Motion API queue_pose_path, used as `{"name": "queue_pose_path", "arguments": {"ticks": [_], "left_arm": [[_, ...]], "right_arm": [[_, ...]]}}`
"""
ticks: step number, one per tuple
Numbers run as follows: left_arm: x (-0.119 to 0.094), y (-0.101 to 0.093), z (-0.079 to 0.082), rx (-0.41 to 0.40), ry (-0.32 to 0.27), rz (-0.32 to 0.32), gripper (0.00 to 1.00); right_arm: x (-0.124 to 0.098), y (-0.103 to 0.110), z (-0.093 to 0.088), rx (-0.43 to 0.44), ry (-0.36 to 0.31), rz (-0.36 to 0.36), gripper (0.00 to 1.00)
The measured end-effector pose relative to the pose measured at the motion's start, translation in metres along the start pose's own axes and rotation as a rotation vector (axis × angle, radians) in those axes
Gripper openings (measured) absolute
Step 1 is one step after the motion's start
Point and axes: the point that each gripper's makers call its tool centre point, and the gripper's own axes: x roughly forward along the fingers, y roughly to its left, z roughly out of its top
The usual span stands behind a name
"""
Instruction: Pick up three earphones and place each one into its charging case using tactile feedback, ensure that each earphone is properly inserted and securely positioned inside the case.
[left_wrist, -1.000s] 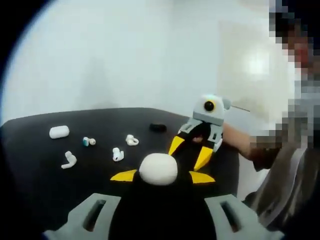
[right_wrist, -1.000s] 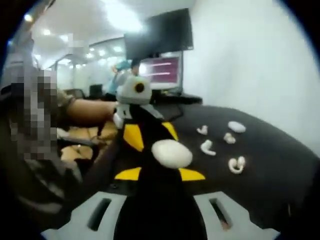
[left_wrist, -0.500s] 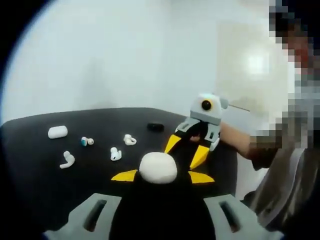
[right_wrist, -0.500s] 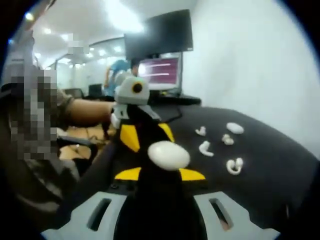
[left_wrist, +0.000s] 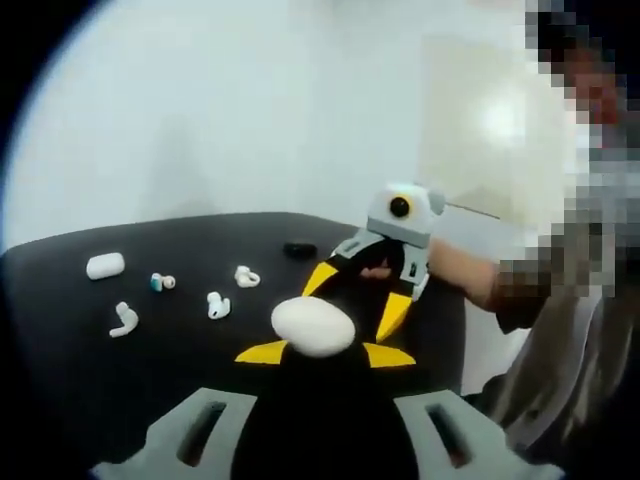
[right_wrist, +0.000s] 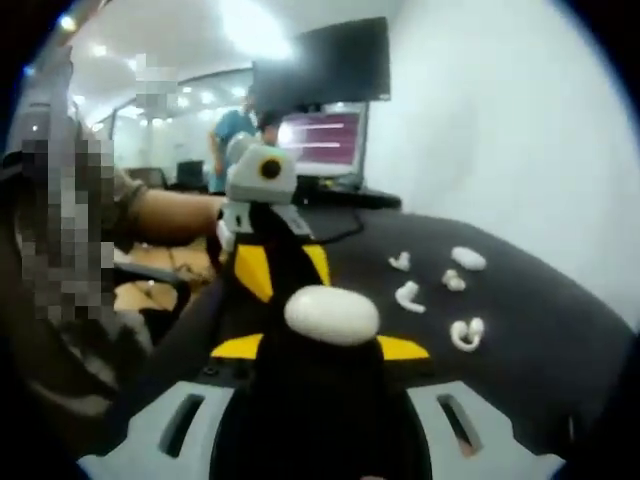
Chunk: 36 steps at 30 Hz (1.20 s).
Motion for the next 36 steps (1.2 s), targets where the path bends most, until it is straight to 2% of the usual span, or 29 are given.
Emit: {"name": "queue_pose_path", "arguments": {"ticks": [7, 10, 14, 16, 18, 22, 27, 32, 36], "left_arm": [[0.001, -0.002, -0.003, 0.021, 0.013, -0.008, 0.26], [0.001, -0.003, -0.003, 0.031, 0.015, -0.008, 0.26], [0.002, -0.003, -0.004, 0.051, 0.021, -0.007, 0.26], [0.002, -0.004, -0.004, 0.056, 0.026, -0.014, 0.26], [0.003, -0.005, -0.006, 0.065, 0.035, -0.015, 0.26], [0.007, -0.009, -0.014, 0.132, 0.094, -0.019, 0.27], [0.01, -0.012, -0.012, 0.164, 0.117, -0.023, 0.26], [0.016, -0.022, -0.013, 0.166, 0.13, -0.061, 0.26], [0.02, -0.031, -0.012, 0.172, 0.132, -0.105, 0.27]], "right_arm": [[-0.005, -0.005, 0.005, 0.041, -0.023, -0.023, 0.41], [-0.008, -0.006, 0.007, 0.113, -0.04, -0.015, 0.36], [-0.011, -0.008, 0.013, 0.181, -0.082, 0.004, 0.35], [-0.01, -0.006, 0.011, 0.197, -0.074, 0.017, 0.35], [-0.007, -0.001, 0.01, 0.195, -0.063, 0.03, 0.35], [-0.004, 0.0, 0.005, 0.149, -0.038, 0.029, 0.36], [-0.002, 0.002, 0.003, 0.122, -0.03, 0.035, 0.44], [0.0, 0.002, -0.001, 0.102, -0.014, 0.034, 0.48], [-0.001, -0.004, 0.0, 0.127, -0.026, 0.01, 0.48]]}}
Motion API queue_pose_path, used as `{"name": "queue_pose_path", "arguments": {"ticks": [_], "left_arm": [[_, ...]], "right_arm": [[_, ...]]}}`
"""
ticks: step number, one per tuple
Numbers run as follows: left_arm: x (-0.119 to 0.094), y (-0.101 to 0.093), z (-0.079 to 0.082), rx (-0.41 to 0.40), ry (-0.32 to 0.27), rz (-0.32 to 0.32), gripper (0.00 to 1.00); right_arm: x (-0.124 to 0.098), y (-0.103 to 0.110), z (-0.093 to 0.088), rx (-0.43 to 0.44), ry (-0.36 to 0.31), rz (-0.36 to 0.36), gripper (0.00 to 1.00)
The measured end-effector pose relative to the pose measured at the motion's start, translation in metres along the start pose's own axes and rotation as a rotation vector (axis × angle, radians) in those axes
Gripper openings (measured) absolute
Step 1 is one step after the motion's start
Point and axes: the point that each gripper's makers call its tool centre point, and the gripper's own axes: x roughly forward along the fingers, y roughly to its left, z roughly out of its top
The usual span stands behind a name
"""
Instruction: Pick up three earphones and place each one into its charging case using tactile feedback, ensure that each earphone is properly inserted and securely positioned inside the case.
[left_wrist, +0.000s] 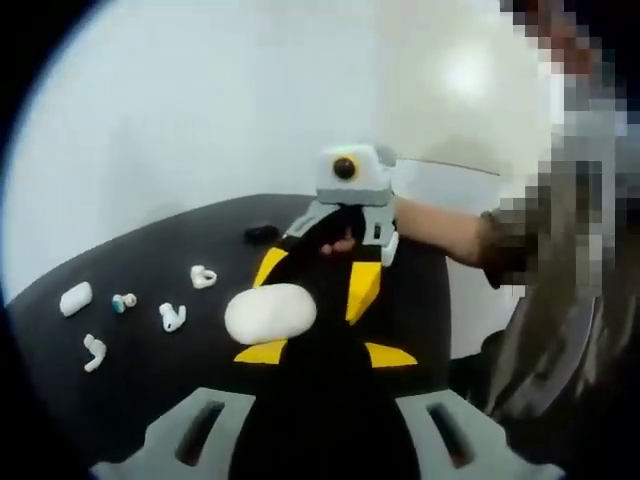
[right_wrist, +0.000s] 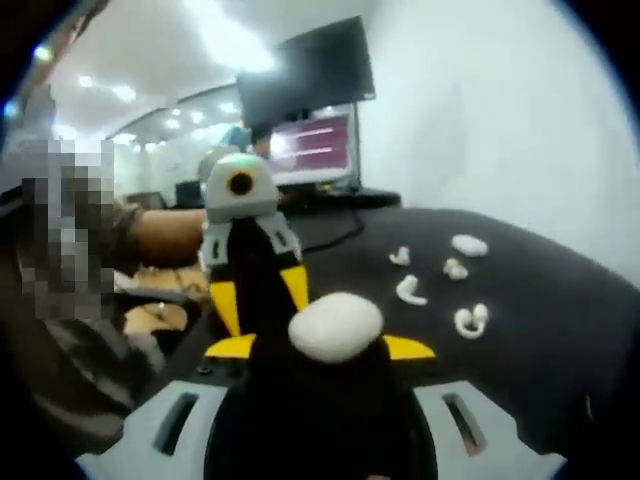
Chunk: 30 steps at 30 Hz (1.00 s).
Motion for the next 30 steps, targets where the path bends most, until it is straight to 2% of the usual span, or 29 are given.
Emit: {"name": "queue_pose_path", "arguments": {"ticks": [6, 10, 12, 15, 17, 21, 24, 25, 27, 30], "left_arm": [[0.005, -0.005, 0.005, 0.009, -0.011, -0.031, 0.31], [0.001, -0.007, 0.006, 0.009, -0.021, -0.051, 0.34], [-0.004, -0.005, 0.007, 0.006, -0.032, -0.05, 0.34], [-0.011, 0.005, 0.01, 0.006, -0.051, -0.012, 0.34], [-0.017, 0.015, 0.016, 0.01, -0.077, 0.029, 0.33], [-0.023, 0.037, 0.03, -0.091, -0.15, 0.079, 0.33], [-0.02, 0.059, 0.03, -0.211, -0.144, 0.119, 0.33], [-0.016, 0.063, 0.028, -0.282, -0.134, 0.103, 0.33], [-0.01, 0.067, 0.027, -0.377, -0.123, 0.079, 0.33], [-0.003, 0.075, 0.025, -0.409, -0.099, 0.09, 0.36]], "right_arm": [[-0.006, -0.022, 0.004, 0.068, -0.037, -0.09, 0.48], [-0.007, -0.026, 0.002, 0.08, -0.026, -0.1, 0.48], [-0.01, -0.031, 0.0, 0.101, -0.027, -0.109, 0.44], [-0.018, -0.046, 0.009, 0.197, -0.103, -0.163, 0.33], [-0.022, -0.05, 0.016, 0.256, -0.155, -0.159, 0.33], [-0.018, -0.047, 0.013, 0.254, -0.134, -0.15, 0.35], [-0.012, -0.038, 0.007, 0.218, -0.089, -0.11, 0.35], [-0.012, -0.035, 0.007, 0.217, -0.089, -0.095, 0.34], [-0.014, -0.033, 0.012, 0.247, -0.122, -0.074, 0.34], [-0.022, -0.044, 0.02, 0.316, -0.189, -0.108, 0.34]]}}
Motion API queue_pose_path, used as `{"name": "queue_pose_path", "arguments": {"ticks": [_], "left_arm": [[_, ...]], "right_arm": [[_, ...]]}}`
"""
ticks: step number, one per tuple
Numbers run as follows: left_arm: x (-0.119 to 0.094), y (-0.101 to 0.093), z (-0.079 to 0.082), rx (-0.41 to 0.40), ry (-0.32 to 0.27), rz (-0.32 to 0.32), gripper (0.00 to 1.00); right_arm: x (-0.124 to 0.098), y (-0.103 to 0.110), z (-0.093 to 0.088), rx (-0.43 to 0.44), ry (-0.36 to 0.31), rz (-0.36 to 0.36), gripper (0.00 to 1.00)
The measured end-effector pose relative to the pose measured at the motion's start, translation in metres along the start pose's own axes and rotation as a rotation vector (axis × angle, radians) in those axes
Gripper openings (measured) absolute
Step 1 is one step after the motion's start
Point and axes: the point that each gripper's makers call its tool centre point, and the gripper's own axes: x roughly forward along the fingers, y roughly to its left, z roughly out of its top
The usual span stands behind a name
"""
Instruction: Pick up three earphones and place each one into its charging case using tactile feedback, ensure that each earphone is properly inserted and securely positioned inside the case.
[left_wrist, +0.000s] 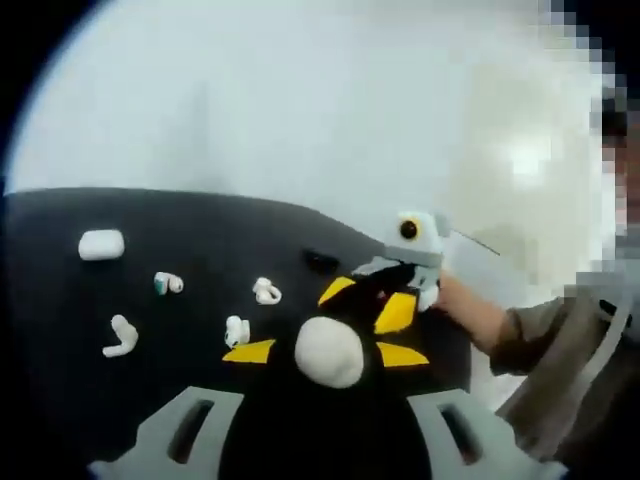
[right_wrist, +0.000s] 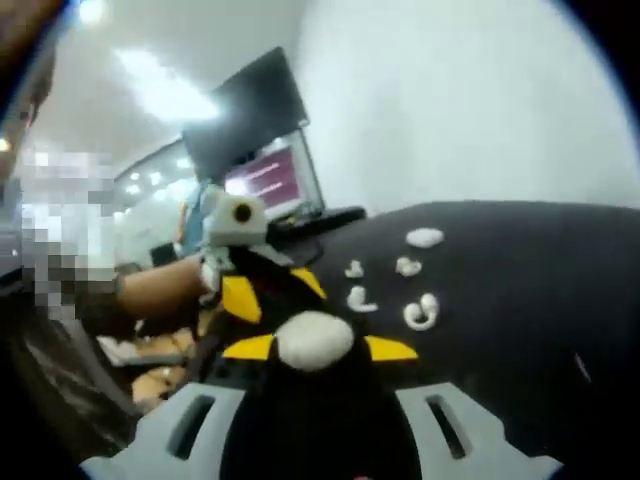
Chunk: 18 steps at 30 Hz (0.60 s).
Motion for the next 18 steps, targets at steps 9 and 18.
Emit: {"name": "queue_pose_path", "arguments": {"ticks": [9, 18], "left_arm": [[0.015, -0.002, -0.013, 0.063, 0.069, -0.015, 0.36], [0.019, -0.012, -0.009, 0.312, 0.052, -0.001, 0.27]], "right_arm": [[-0.003, -0.004, 0.006, 0.052, -0.036, -0.02, 0.34], [-0.003, -0.009, 0.005, 0.077, -0.031, -0.034, 0.33]]}}
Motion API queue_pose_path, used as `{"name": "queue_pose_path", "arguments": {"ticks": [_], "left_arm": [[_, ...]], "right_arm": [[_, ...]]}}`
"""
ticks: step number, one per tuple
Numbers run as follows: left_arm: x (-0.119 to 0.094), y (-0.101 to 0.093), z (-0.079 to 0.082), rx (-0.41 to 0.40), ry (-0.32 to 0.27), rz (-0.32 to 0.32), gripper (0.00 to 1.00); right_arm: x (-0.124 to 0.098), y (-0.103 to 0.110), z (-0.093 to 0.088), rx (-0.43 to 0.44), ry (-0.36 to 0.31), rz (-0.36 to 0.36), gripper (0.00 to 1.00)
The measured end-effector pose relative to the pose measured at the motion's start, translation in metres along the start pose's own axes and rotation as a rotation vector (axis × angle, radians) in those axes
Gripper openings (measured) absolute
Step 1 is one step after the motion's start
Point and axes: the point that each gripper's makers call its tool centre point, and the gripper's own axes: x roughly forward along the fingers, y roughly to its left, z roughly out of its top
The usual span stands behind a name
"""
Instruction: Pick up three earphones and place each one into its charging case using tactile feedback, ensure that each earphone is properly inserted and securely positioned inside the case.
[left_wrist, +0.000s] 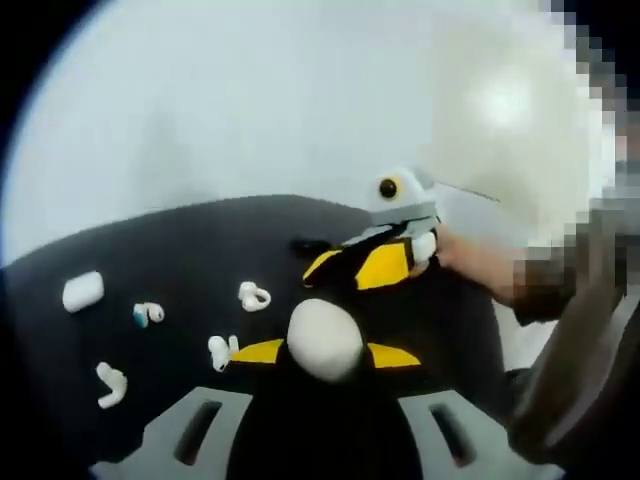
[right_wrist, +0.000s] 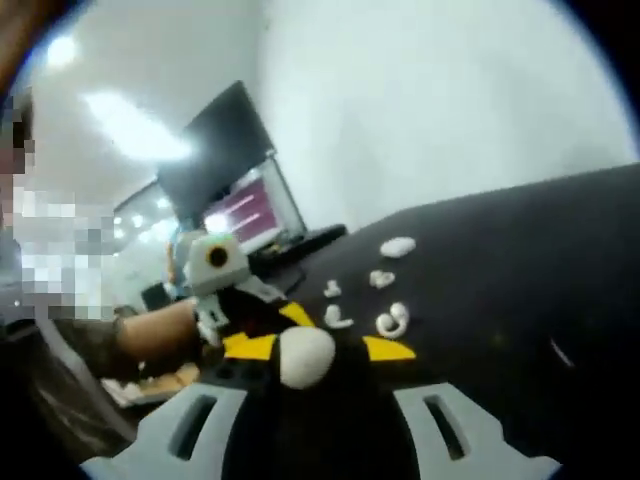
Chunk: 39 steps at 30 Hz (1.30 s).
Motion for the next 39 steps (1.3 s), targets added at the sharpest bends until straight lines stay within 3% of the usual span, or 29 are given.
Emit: {"name": "queue_pose_path", "arguments": {"ticks": [7, 12, 16, 18, 20, 23, 27, 31, 39], "left_arm": [[-0.001, -0.009, 0.004, 0.19, -0.089, 0.008, 0.27], [-0.003, -0.021, 0.005, 0.307, -0.11, -0.007, 0.27], [-0.007, -0.03, 0.006, 0.325, -0.147, -0.045, 0.26], [-0.009, -0.034, 0.011, 0.327, -0.182, -0.07, 0.24], [-0.01, -0.036, 0.007, 0.349, -0.164, -0.069, 0.24], [-0.01, -0.039, 0.007, 0.335, -0.163, -0.079, 0.25], [-0.015, -0.044, 0.009, 0.196, -0.175, -0.171, 0.25], [-0.018, -0.043, 0.009, 0.187, -0.182, -0.191, 0.22], [-0.022, -0.037, 0.012, 0.128, -0.195, -0.209, 0.19]], "right_arm": [[0.008, 0.018, -0.02, -0.108, 0.108, 0.061, 0.29], [0.01, 0.025, -0.024, -0.137, 0.129, 0.091, 0.27], [0.01, 0.035, -0.028, -0.172, 0.146, 0.142, 0.27], [0.011, 0.041, -0.033, -0.234, 0.165, 0.176, 0.27], [0.01, 0.043, -0.033, -0.261, 0.154, 0.181, 0.27], [0.008, 0.048, -0.035, -0.276, 0.159, 0.215, 0.23], [0.006, 0.055, -0.038, -0.357, 0.156, 0.244, 0.22], [0.005, 0.06, -0.04, -0.412, 0.157, 0.268, 0.21], [0.003, 0.061, -0.04, -0.436, 0.163, 0.278, 0.21]]}}
